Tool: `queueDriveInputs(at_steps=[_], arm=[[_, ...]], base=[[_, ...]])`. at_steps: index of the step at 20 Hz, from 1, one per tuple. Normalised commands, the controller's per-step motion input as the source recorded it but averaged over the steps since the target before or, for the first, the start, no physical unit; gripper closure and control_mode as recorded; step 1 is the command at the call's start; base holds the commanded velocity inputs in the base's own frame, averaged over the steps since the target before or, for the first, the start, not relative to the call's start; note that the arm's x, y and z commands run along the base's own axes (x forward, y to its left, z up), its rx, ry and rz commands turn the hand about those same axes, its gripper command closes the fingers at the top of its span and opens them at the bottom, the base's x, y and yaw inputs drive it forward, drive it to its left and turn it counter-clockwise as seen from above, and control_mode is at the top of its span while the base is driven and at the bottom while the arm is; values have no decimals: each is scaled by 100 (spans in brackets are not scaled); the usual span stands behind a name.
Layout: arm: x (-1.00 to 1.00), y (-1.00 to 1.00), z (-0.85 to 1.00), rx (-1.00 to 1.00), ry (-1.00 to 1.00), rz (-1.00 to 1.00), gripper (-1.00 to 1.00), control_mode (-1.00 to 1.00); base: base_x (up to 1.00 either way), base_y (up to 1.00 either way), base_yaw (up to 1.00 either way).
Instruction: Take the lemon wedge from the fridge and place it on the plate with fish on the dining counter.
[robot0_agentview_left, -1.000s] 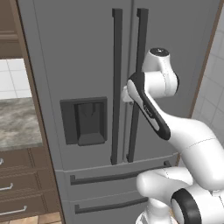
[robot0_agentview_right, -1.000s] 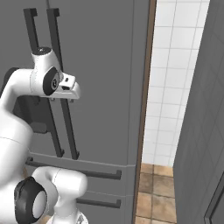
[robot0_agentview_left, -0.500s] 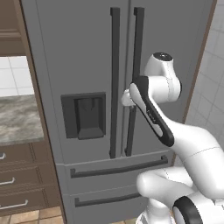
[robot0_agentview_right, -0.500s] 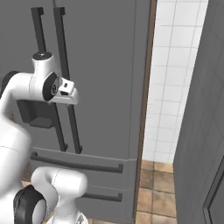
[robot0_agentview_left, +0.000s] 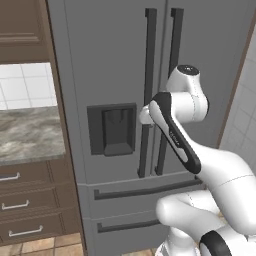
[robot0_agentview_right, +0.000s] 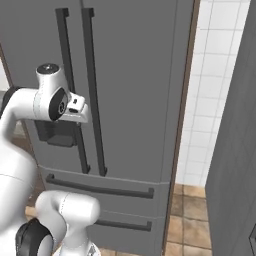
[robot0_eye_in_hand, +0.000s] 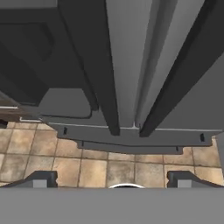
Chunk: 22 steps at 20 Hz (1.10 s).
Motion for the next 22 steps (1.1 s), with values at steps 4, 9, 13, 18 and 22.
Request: queueDriveInputs(at_steps=[4,9,13,18,22], arm=[[0,0,0,0,0,0,-100,100],[0,0,0,0,0,0,-100,100],[0,0,0,0,0,0,-100,100],[0,0,11,0,-10,0,-100,-100],[2,0,29,0,-27,0,-100,-100]], base=[[-61,2,-3],[-32,0,-3],[-3,0,0],[0,0,0],[0,0,0]])
